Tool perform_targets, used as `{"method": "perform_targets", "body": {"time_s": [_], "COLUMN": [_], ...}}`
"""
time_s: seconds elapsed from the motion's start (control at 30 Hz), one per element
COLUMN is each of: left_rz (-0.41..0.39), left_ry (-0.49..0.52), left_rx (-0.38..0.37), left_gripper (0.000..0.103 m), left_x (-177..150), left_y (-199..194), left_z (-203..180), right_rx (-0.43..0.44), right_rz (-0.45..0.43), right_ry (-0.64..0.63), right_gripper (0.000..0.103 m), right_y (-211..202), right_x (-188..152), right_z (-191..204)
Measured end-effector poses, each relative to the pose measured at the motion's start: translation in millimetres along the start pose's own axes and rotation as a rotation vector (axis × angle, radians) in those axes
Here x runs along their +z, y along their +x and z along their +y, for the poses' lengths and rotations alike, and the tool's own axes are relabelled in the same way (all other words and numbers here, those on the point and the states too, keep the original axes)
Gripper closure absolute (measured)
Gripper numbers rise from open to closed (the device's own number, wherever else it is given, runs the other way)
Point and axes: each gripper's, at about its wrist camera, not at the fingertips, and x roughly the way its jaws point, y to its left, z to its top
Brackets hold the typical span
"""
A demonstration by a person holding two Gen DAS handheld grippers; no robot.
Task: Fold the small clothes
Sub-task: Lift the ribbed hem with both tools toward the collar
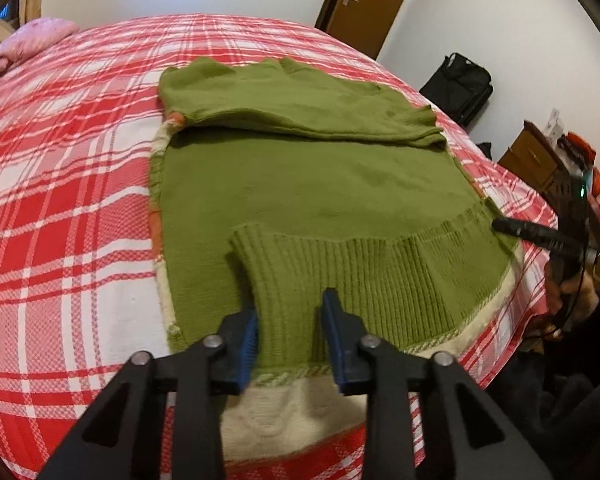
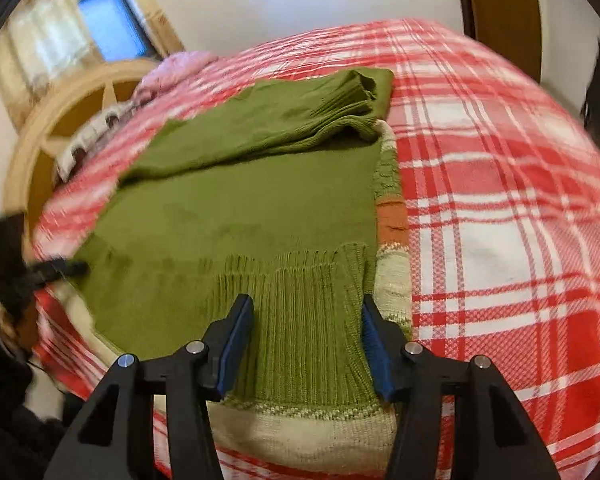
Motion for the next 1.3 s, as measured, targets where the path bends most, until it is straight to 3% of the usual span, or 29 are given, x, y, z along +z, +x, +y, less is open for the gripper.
{"method": "perform_targets", "body": {"time_s": [0.2,0.3,0.4,0.6,0.83,1.03,1.13,1.3], "left_rz": [0.005,0.014,0.017,-0.031,-0.166,-0.232,-0.248,-0.196], "left_ry": [-0.036,0.011,0.045,0.045,-0.015,-0.046,-0.081,-0.072], "left_rx": [0.014,0.07,0.093,0.121,0.129,0.214,0.201,0.21], "left_gripper": [0.07,0.074,0.089,0.091,0.091,0.093,0.093,0.093], "left_x": [3,3,0,-1,29,56,64,64], "left_y": [7,9,7,-10,-43,-42,-41,-28], "left_z": [1,-9,-16,-21,-12,-5,5,10], "right_rx": [-0.074,-0.052,-0.124,-0.081,-0.075,-0.108,-0.11,-0.141], "right_rz": [0.003,0.009,0.002,-0.138,-0.289,-0.282,-0.265,-0.23], "right_ry": [-0.069,-0.096,-0.174,-0.18,-0.145,-0.124,-0.129,-0.146], "right_gripper": [0.052,0.089,0.09,0.091,0.09,0.09,0.09,0.09], "right_y": [5,1,1,-42,-73,-56,-50,-38], "right_x": [0,1,-1,21,60,74,74,67], "right_z": [8,12,27,38,38,42,42,40]}}
